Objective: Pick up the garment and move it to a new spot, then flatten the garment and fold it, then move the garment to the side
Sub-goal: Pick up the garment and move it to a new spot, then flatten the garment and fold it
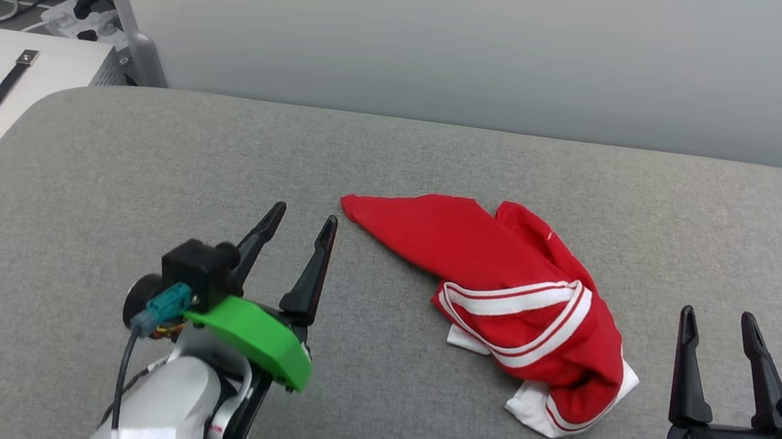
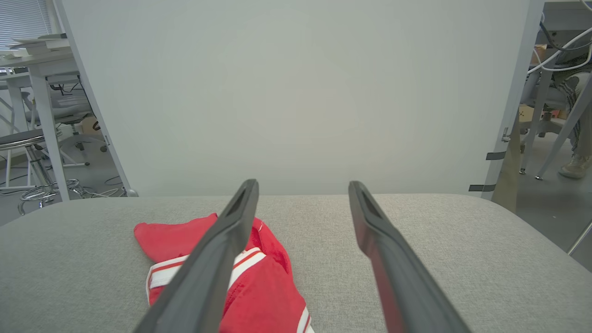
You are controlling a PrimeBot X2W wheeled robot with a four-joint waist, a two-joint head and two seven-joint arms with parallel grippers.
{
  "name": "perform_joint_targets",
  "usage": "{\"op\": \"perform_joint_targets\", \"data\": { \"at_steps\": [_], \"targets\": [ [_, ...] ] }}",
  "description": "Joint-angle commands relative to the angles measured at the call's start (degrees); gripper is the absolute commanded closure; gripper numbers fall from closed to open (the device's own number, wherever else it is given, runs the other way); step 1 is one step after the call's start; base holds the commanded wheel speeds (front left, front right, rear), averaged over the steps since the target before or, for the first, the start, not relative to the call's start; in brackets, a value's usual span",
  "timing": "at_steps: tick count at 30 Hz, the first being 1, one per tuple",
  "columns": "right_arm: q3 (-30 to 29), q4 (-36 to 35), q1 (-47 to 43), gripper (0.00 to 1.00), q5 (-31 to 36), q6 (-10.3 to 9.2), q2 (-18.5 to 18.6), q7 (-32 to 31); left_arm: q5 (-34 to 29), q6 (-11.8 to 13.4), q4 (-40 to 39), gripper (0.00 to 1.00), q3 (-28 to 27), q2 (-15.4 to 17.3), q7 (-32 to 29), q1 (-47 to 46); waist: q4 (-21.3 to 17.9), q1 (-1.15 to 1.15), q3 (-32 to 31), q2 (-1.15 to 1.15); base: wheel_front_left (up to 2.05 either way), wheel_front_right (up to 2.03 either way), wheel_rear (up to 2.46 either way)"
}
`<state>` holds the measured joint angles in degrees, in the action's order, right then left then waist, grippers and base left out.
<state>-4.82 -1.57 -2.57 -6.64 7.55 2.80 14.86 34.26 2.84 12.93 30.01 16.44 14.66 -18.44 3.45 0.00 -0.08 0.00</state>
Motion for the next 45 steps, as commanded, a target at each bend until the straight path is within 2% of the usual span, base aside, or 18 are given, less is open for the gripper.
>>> {"op": "perform_joint_targets", "data": {
  "at_steps": [1,7,18,27,37,40,45],
  "targets": [
    [0.1,0.1,-0.7,0.00,0.2,-0.06,0.1,0.1,-1.5,0.2,-1.4,0.00,-1.0,-0.5,0.3,2.7,0.7,0.00,-0.7,0.00,0.00,0.00,0.00],
    [0.9,0.4,-1.4,0.00,0.0,-0.06,0.1,0.1,-6.7,-0.9,-5.1,0.00,-5.3,-4.1,0.3,9.8,0.6,0.00,-1.1,0.00,0.00,0.00,0.00],
    [1.4,0.2,-1.9,0.00,-0.4,-0.06,0.1,0.1,-14.2,-6.2,-7.9,0.00,-13.1,-9.3,0.3,14.9,0.0,0.00,-1.4,0.00,0.00,0.00,0.00],
    [1.6,-0.1,-1.7,0.00,-0.5,-0.06,0.1,0.1,-16.2,-8.7,-6.0,0.00,-14.7,-11.6,0.3,15.1,-0.5,0.00,-0.8,0.00,0.00,0.00,0.00],
    [1.2,-0.6,-0.9,0.00,-0.2,-0.06,0.1,0.1,-15.9,-9.8,-4.2,0.00,-13.9,-12.6,0.3,12.8,-1.0,0.00,1.4,0.00,0.00,0.00,0.00],
    [1.2,-0.9,-0.3,0.00,0.1,-0.06,0.1,0.1,-16.1,-10.0,-1.8,0.00,-11.1,-12.2,-2.3,9.6,-1.0,0.00,2.8,0.00,0.00,0.00,0.00],
    [1.8,-1.2,1.0,0.00,0.5,-0.06,0.1,0.1,-12.9,-10.2,2.6,0.00,-6.9,-12.5,-15.8,3.1,-1.8,0.00,5.2,0.00,0.00,0.00,0.00]
  ]
}}
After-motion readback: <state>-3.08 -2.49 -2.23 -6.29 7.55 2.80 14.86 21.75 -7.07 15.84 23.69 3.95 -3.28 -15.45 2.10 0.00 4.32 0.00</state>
